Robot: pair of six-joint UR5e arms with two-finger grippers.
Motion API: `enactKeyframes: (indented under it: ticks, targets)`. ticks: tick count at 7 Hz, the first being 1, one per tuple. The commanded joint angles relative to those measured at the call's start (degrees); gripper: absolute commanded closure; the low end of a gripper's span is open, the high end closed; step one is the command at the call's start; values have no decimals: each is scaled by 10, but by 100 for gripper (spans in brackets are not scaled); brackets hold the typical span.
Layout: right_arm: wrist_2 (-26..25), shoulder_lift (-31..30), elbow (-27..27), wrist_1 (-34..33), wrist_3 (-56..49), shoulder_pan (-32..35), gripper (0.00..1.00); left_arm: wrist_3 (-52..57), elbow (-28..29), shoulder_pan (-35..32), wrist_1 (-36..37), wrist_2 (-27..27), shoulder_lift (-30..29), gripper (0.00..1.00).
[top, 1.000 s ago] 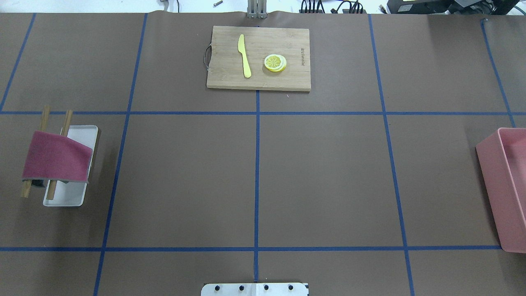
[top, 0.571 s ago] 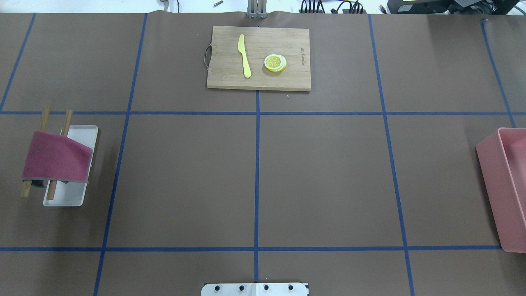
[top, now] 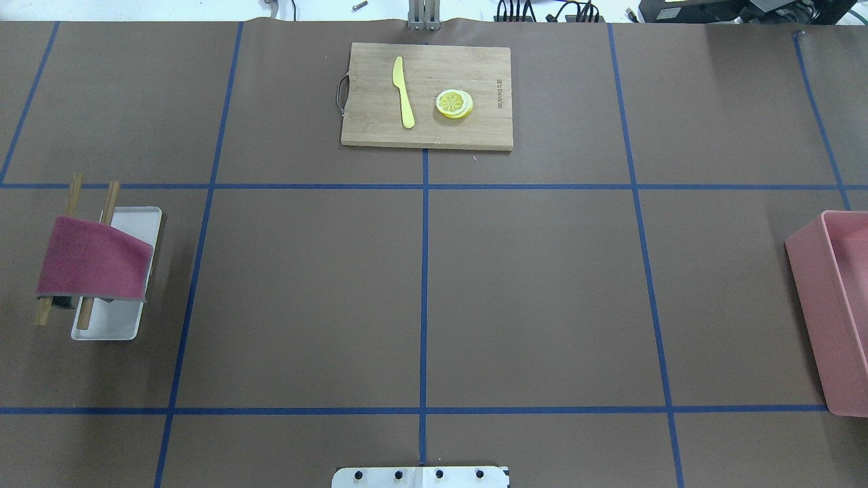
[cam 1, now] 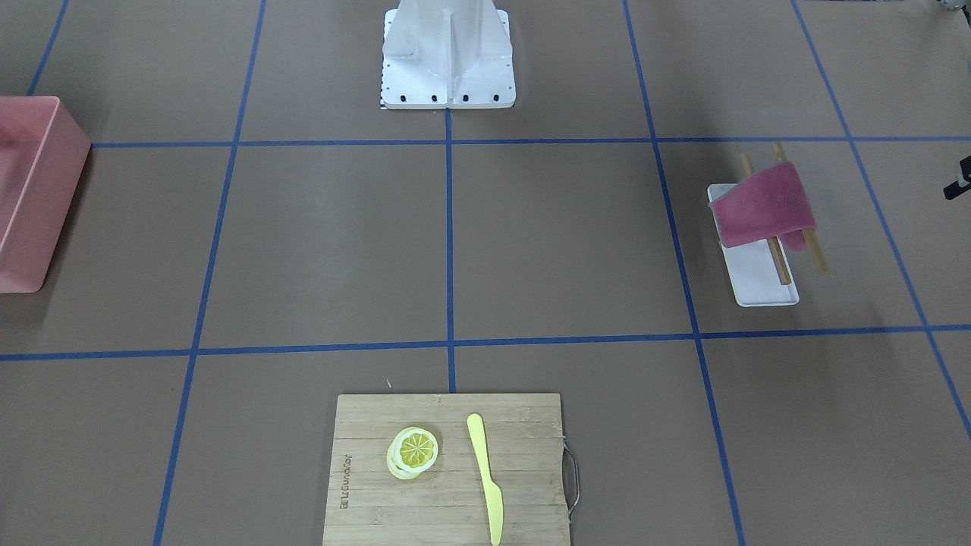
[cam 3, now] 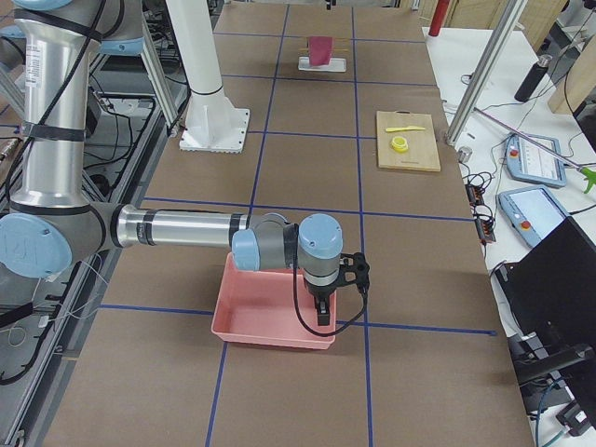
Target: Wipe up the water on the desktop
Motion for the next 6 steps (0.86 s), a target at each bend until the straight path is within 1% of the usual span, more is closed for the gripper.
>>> enactKeyframes:
  ticks: [1, 2, 3, 4, 5, 6]
  targets:
    - [4, 0, -1, 1, 1, 0, 0, -54, 17, 0, -69, 8, 2, 2]
    - [15, 0, 0, 1, 1, 0, 0, -57, 18, 0, -80, 1, 4, 0]
    - [17, -1, 0, 2, 1, 0, 0, -58, 14, 2, -88, -1, -1, 1]
    - [20, -7, 2, 8, 3, 0, 0, -136, -25, 18, -105, -11, -2, 1]
    - [35, -8, 6, 8, 2, 0, 0, -231, -70, 84, -107, 25, -12, 3]
    - [60, -10, 10, 7, 2, 0, 0, -273, -112, 149, -106, 71, -24, 3]
